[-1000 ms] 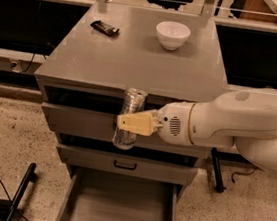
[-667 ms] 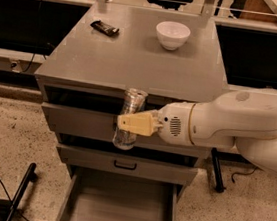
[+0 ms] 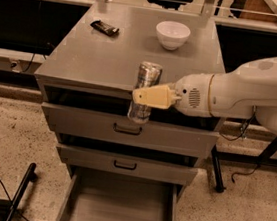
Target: Pick redbull can from bottom drawer and place on counter
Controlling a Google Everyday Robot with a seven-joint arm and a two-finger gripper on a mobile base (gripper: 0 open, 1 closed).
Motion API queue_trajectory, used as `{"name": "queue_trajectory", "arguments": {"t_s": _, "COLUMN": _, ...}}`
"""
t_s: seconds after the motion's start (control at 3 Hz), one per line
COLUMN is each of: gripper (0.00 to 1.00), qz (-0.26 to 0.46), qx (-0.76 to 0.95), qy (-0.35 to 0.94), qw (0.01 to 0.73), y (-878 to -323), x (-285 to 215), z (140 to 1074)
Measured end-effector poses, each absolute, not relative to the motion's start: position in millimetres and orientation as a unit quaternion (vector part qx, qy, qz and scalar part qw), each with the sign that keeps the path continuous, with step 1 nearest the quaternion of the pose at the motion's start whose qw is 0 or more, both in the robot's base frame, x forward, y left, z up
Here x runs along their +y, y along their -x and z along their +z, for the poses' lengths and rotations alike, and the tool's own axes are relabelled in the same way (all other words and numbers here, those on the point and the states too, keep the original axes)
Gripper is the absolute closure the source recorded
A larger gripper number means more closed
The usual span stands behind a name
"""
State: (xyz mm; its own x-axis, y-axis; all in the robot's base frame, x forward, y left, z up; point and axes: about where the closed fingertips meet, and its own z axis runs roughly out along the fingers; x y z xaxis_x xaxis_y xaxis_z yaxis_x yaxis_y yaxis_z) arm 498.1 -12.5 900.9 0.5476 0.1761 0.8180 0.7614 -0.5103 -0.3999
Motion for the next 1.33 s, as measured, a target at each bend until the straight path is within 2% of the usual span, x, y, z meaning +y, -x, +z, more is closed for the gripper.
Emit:
{"name": "queue_trajectory", "arguments": {"t_s": 0.67, "gripper": 1.0, "qz": -0.369, "qx": -0.296, "qy": 0.78, "qw": 0.409, "y": -575, "x": -36, "z": 939}}
{"name": "queue_trajectory", "arguments": {"t_s": 1.33, "gripper": 1.0, "qz": -0.28, "qx": -0.24, "qy": 0.807, "qw": 0.461, "y": -643, "x": -51, "z": 934}}
